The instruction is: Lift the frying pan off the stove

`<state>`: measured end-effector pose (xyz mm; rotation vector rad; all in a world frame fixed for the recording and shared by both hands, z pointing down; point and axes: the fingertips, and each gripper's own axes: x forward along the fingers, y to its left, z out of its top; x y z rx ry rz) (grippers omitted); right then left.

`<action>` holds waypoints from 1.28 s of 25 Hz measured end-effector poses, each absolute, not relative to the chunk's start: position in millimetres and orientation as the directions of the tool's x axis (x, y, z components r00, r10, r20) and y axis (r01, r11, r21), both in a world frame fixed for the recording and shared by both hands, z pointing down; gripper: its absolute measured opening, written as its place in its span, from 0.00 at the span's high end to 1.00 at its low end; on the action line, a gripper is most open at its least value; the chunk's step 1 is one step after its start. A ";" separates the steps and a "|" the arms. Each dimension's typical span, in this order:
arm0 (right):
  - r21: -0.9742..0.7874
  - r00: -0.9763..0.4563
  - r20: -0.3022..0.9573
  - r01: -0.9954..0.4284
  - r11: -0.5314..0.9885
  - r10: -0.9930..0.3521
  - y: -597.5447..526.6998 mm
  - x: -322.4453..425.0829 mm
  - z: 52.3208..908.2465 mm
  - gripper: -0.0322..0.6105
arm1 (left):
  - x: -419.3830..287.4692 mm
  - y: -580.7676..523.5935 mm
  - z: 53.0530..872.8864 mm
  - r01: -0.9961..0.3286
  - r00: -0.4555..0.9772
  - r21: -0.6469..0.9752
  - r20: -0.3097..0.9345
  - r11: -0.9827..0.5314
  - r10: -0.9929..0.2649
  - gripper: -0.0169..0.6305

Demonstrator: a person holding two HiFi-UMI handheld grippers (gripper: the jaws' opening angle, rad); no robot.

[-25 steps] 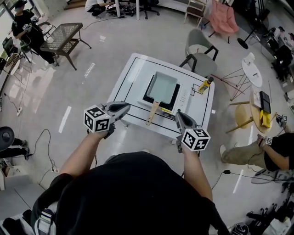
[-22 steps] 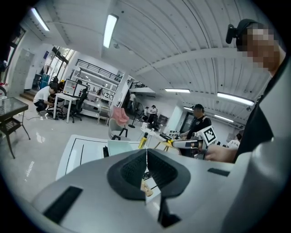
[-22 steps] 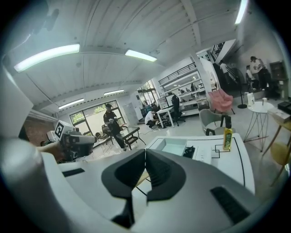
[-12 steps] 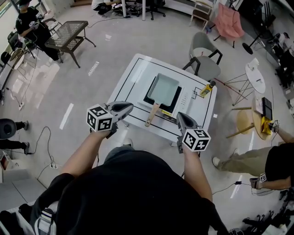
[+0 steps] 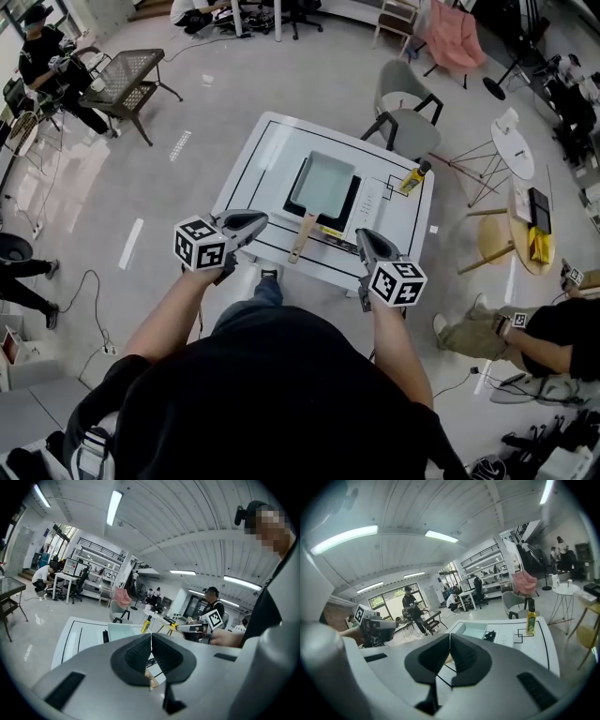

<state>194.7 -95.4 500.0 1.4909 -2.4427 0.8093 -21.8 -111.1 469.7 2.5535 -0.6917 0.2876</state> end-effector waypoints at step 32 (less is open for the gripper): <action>-0.380 -0.446 0.497 -0.883 0.275 -0.744 -146.1 178.6 540.0 0.93 | -16.1 -177.3 510.6 -0.451 0.882 0.455 0.356 -0.768 -0.308 0.95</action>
